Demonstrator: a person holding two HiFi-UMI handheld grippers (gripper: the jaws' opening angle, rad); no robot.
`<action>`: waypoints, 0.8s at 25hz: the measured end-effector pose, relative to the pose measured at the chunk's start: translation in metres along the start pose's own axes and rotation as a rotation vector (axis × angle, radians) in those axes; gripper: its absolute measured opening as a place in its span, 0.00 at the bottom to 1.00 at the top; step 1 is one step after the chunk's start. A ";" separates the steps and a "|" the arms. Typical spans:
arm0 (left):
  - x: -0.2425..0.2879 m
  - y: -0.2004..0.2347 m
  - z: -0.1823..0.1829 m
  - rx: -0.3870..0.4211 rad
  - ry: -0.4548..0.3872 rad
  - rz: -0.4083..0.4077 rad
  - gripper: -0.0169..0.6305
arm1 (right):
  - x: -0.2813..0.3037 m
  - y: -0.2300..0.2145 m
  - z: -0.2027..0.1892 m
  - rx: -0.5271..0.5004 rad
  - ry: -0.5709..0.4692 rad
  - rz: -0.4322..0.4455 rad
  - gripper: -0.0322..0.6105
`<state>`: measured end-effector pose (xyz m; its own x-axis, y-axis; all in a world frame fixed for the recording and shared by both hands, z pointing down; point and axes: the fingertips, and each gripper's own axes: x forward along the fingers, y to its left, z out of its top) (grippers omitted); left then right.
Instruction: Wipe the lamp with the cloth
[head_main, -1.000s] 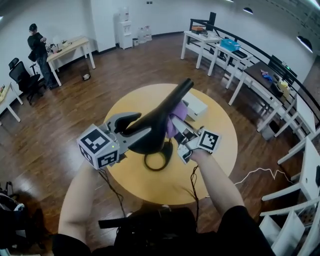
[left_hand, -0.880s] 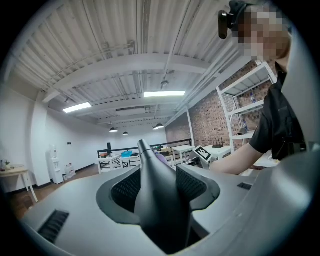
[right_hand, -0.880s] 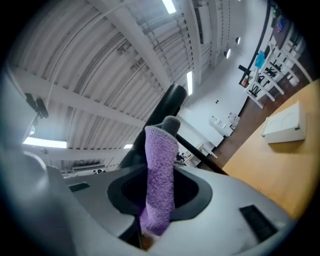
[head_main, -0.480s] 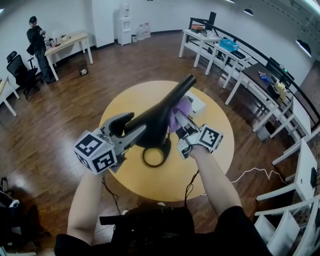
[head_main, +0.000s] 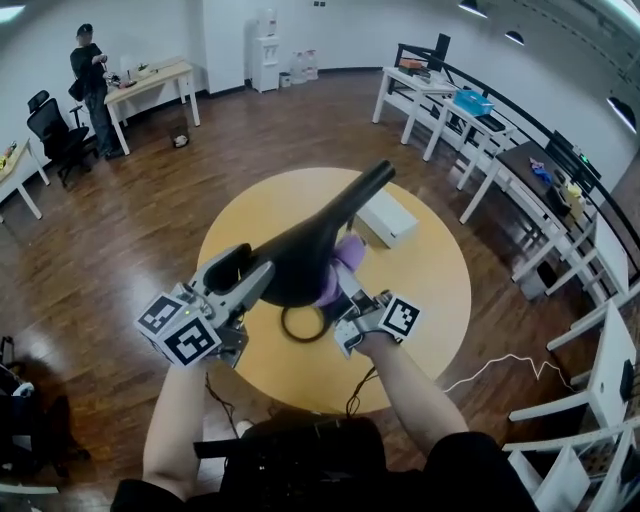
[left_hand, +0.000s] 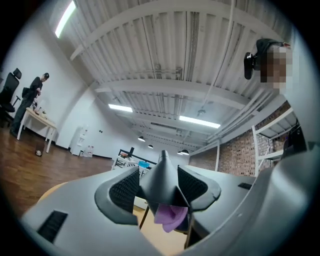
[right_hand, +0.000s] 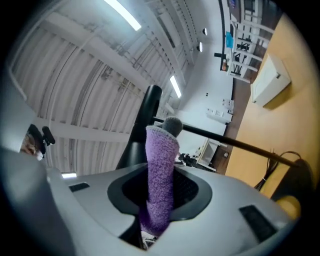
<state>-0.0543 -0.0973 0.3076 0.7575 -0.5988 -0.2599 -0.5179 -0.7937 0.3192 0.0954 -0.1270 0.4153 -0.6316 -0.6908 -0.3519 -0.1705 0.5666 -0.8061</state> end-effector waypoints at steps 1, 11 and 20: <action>-0.002 0.000 0.001 0.000 -0.020 0.014 0.40 | -0.004 0.001 -0.007 -0.012 0.034 0.007 0.20; -0.026 -0.005 0.002 0.050 -0.172 0.128 0.38 | -0.103 -0.077 -0.052 -0.739 0.779 -0.428 0.20; -0.077 0.008 -0.016 0.143 -0.185 0.181 0.35 | -0.169 -0.130 -0.023 -0.913 0.918 -0.744 0.21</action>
<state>-0.1106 -0.0562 0.3447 0.5689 -0.7312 -0.3764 -0.6987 -0.6712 0.2478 0.2071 -0.0733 0.5907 -0.3739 -0.6206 0.6892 -0.8422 0.5384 0.0279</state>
